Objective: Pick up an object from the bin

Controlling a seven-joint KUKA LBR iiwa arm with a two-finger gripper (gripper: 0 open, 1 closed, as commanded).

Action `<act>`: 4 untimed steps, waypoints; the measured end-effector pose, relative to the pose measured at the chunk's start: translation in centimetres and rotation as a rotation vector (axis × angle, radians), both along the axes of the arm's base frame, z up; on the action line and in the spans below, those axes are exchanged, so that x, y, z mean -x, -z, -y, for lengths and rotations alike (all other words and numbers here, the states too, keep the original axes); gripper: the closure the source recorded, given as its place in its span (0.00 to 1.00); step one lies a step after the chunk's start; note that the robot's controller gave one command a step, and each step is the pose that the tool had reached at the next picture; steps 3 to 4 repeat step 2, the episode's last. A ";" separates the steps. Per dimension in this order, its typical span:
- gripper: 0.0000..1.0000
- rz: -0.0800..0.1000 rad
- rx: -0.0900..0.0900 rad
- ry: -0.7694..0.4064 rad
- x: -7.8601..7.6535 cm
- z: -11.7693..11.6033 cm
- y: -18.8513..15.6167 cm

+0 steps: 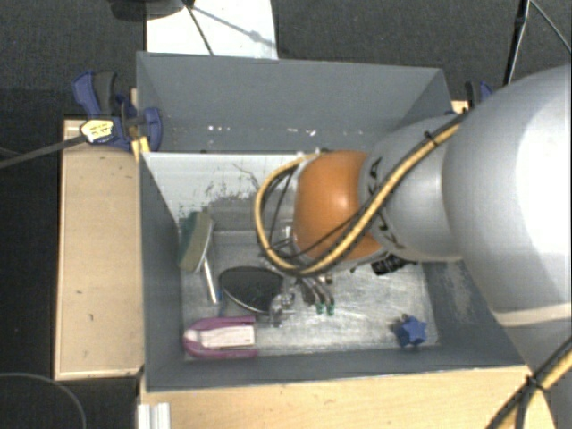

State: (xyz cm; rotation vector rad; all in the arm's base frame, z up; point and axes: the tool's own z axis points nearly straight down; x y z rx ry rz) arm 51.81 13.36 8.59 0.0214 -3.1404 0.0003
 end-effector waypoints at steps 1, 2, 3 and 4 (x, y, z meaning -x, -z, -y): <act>1.00 0.009 -0.004 0.037 0.2 -2.3 -10.3; 1.00 0.007 -0.001 -0.259 2.9 0.2 -15.5; 1.00 0.007 -0.001 -0.259 2.9 0.2 -15.5; 1.00 0.007 -0.001 -0.259 2.9 0.2 -15.5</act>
Offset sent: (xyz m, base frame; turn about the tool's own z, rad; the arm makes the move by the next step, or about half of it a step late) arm -0.0038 0.0211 0.0985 0.0399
